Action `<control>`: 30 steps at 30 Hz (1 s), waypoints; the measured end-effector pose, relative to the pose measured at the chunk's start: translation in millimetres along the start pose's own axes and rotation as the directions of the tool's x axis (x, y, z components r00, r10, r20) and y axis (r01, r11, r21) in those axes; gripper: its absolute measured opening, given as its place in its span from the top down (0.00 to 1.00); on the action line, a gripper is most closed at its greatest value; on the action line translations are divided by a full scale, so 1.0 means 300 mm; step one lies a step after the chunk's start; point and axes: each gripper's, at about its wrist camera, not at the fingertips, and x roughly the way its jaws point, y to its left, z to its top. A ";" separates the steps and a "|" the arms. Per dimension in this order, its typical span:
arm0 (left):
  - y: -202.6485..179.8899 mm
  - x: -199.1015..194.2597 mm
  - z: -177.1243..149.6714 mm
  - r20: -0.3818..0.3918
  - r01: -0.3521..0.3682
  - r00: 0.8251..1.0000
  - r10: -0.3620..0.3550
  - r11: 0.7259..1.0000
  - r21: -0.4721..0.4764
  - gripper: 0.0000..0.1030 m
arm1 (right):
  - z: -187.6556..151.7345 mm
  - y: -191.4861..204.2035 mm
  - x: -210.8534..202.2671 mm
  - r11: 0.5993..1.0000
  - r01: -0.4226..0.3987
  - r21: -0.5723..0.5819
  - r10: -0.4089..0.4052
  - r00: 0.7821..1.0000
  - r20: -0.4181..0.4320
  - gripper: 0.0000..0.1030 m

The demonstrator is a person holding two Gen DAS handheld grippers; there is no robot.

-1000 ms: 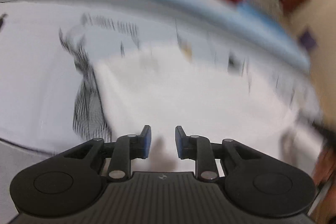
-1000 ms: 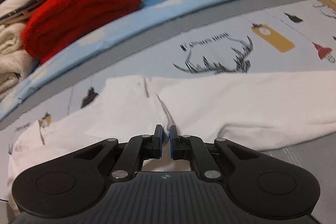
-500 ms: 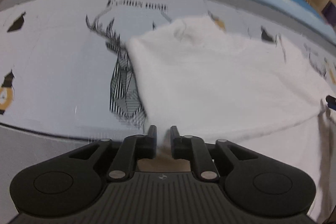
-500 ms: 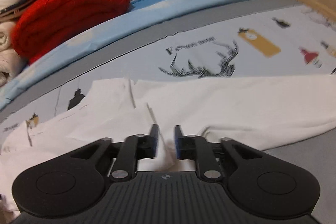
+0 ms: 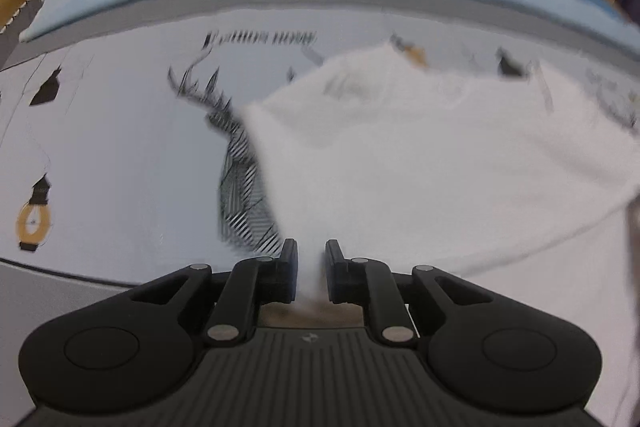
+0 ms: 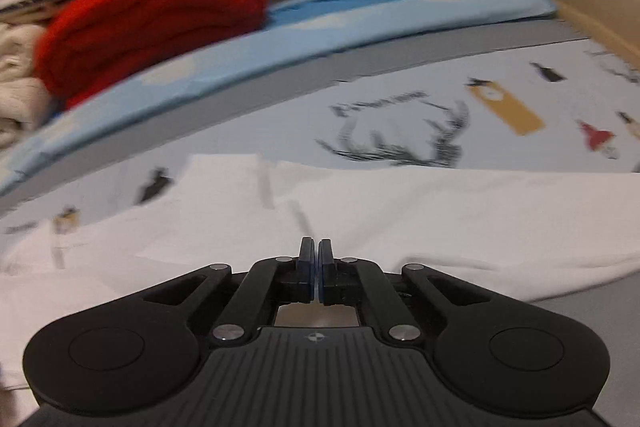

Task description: Fold small clothes

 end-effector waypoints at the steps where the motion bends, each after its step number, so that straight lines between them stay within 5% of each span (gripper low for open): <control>1: -0.009 -0.002 0.002 0.005 0.018 1.000 -0.018 1.000 -0.009 0.85 | 0.001 0.002 0.001 1.000 0.004 -0.011 -0.004 1.000 0.001 0.96; 5: -0.043 0.052 -0.007 -0.042 0.036 0.998 -0.037 0.999 -0.022 0.82 | -0.010 0.014 -0.025 0.996 -0.083 -0.018 0.084 0.994 0.070 0.96; 8: -0.051 0.113 -0.033 -0.100 0.009 0.995 -0.010 1.000 -0.017 0.80 | -0.041 0.008 0.057 0.986 -0.168 0.026 0.169 0.981 -0.092 0.92; 10: -0.067 0.092 -0.018 -0.096 -0.006 0.995 0.005 1.000 -0.013 0.77 | -0.079 -0.011 0.109 0.992 -0.112 0.056 0.121 0.975 -0.187 0.96; 14: -0.084 0.042 0.000 -0.021 0.073 0.997 -0.074 0.996 -0.044 0.63 | -0.058 0.007 0.067 0.991 -0.128 0.025 0.130 0.986 -0.106 0.91; 17: -0.102 0.108 -0.031 -0.118 0.033 0.992 -0.036 0.999 -0.025 0.59 | -0.074 -0.010 0.093 0.995 -0.091 0.030 0.094 0.981 -0.169 0.81; 22: -0.167 -0.015 0.009 0.007 0.003 1.000 -0.003 1.000 0.003 0.56 | -0.020 -0.038 0.016 0.991 -0.106 0.083 0.114 0.988 -0.106 0.79; 30: -0.326 -0.202 0.056 0.162 0.010 0.987 -0.012 1.000 0.016 0.44 | 0.041 -0.129 -0.154 0.987 -0.132 0.089 0.131 0.991 0.016 0.71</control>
